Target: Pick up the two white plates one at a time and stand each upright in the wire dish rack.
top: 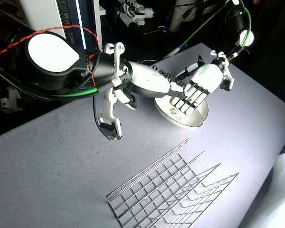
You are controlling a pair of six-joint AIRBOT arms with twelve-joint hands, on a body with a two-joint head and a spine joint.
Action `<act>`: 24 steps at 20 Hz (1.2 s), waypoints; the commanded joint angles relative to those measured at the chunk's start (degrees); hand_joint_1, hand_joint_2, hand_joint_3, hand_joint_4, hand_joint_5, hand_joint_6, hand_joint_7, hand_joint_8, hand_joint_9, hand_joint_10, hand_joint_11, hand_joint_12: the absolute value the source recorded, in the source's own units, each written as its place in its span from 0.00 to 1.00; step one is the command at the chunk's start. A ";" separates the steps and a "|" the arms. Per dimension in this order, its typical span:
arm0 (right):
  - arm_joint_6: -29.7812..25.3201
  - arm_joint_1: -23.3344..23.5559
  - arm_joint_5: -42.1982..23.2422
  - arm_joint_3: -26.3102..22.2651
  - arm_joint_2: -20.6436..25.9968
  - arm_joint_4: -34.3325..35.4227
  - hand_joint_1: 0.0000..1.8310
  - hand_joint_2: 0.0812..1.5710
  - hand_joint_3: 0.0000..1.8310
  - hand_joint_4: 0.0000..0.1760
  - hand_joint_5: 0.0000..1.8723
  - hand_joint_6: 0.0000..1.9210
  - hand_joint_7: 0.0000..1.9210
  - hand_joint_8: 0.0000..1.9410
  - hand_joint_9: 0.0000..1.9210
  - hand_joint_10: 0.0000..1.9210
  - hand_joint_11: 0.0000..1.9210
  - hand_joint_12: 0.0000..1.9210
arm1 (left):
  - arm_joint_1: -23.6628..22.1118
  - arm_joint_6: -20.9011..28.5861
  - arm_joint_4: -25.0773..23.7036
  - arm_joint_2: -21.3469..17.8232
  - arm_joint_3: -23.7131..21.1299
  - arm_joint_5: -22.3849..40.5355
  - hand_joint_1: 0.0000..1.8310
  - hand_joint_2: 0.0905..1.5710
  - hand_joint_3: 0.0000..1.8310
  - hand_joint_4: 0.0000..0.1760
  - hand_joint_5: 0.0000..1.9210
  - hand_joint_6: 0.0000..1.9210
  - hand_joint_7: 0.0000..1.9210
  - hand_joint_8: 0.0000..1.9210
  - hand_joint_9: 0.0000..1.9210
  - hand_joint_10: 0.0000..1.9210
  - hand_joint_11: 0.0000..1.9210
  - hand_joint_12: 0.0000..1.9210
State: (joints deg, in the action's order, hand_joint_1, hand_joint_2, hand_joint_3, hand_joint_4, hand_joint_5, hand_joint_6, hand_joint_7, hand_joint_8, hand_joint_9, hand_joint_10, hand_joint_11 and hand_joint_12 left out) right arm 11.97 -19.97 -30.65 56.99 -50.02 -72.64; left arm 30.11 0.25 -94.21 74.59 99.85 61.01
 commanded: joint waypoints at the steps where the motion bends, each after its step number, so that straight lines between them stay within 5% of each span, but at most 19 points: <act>1: -0.15 -0.03 -2.94 0.22 -0.01 2.82 0.69 0.55 0.00 0.00 0.00 0.00 0.00 0.00 0.00 0.00 0.00 0.12 | 0.38 0.20 -3.85 1.56 -0.14 -4.84 0.00 0.70 0.00 0.00 0.00 0.00 0.00 0.00 0.00 0.00 0.00 0.00; 9: -0.15 -2.09 -2.84 3.67 -3.10 2.96 0.74 0.58 0.01 0.00 0.00 0.00 0.00 0.00 0.00 0.00 0.00 0.25 | 0.12 0.20 -3.85 1.89 0.06 -4.84 0.00 0.70 0.00 0.00 0.00 0.00 0.00 0.00 0.00 0.00 0.00 0.00; 24: 0.07 -5.09 -0.78 12.58 -14.11 5.79 0.75 0.64 0.00 0.00 0.04 0.00 0.02 0.00 0.03 0.00 0.00 0.22 | -0.08 0.45 -3.54 1.81 0.37 -4.62 0.00 0.70 0.00 0.00 0.00 0.00 0.00 0.00 0.00 0.00 0.00 0.00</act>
State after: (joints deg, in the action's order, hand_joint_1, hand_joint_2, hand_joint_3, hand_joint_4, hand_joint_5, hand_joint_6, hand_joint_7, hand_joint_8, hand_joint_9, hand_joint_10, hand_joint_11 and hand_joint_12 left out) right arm 11.90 -25.26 -28.34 69.76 -64.51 -69.43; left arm 29.45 0.47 -94.48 75.18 100.22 60.69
